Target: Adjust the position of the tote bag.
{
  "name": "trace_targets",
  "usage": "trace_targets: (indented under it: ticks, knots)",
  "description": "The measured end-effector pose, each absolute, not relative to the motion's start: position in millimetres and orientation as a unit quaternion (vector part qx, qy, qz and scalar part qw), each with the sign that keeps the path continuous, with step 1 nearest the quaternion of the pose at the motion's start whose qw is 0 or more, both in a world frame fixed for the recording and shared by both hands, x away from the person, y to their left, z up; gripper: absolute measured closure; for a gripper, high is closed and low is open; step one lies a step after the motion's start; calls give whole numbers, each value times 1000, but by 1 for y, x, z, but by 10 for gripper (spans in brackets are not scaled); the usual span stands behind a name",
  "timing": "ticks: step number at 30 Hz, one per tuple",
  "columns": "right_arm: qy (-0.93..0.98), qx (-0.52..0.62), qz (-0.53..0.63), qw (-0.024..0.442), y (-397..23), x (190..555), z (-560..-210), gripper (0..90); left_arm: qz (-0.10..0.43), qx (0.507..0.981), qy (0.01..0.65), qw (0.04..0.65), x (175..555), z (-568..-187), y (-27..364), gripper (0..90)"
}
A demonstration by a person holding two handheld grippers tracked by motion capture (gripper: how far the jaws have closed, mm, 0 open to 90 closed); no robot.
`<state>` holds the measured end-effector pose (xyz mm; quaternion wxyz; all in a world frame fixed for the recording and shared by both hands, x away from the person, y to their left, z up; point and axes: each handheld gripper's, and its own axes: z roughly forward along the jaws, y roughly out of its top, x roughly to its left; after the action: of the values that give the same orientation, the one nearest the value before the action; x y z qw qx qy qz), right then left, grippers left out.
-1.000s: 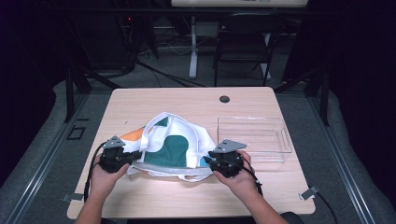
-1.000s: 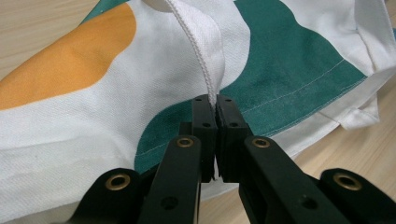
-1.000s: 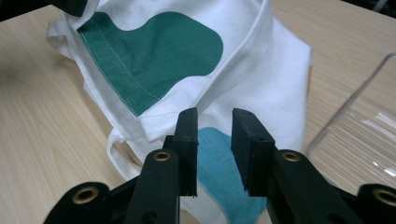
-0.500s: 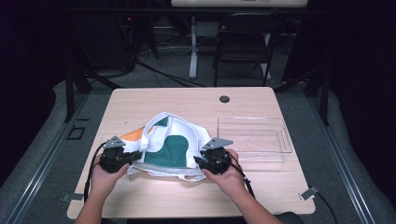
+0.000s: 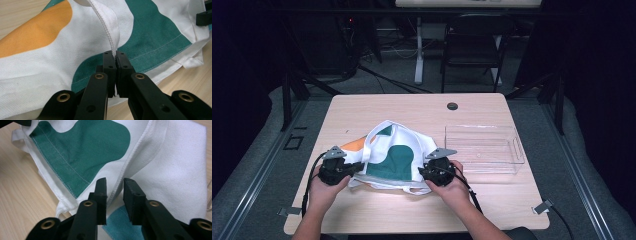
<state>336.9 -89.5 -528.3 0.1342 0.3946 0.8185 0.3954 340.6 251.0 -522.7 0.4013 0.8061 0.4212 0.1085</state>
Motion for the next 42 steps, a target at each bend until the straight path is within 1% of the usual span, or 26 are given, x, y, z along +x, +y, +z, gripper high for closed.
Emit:
trace_targets:
  ticks: [4, 10, 13, 14, 23, 33, 36, 42]
  knots:
    - [822, 386, 395, 137, -89, 335, -528, 826, 108, 806, 422, 401, 341, -523, 251, 882]
    - [826, 372, 400, 141, -88, 332, -527, 871, 109, 805, 422, 401, 341, -523, 251, 882]
    - [824, 370, 406, 140, -88, 331, -526, 876, 119, 800, 428, 404, 340, -523, 250, 882]
    - [824, 370, 407, 140, -88, 330, -525, 876, 106, 806, 423, 400, 341, -522, 252, 882]
    - [820, 361, 420, 146, -90, 327, -519, 880, 114, 802, 425, 403, 341, -521, 253, 882]
    - [815, 339, 442, 159, -89, 327, -500, 881, 120, 792, 428, 418, 339, -515, 259, 882]
    - [812, 334, 452, 156, -90, 329, -496, 882, 126, 790, 428, 421, 339, -512, 259, 882]
    - [803, 331, 473, 149, -88, 335, -484, 883, 161, 793, 422, 409, 336, -508, 254, 876]
